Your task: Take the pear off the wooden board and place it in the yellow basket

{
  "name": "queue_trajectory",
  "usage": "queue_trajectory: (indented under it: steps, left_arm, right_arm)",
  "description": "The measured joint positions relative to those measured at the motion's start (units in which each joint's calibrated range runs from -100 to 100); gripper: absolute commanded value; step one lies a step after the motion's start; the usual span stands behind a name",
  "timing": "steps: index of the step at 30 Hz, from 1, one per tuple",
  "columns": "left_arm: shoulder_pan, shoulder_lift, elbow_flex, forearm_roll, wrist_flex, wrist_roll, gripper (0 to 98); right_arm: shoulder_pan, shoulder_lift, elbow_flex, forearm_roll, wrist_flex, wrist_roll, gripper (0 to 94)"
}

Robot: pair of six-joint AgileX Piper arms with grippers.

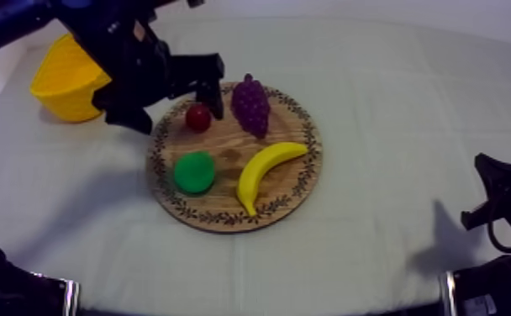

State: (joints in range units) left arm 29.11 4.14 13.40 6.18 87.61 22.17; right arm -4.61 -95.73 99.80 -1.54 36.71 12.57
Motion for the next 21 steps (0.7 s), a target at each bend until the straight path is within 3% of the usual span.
queue_trajectory:
  steps: [21]
  left_arm:
    - [-0.96, 16.45, 6.55, 1.97, -9.49, -3.27, 93.9]
  right_arm:
    - [0.0, 0.0, 0.0, 0.0, 0.0, 0.03, 0.2]
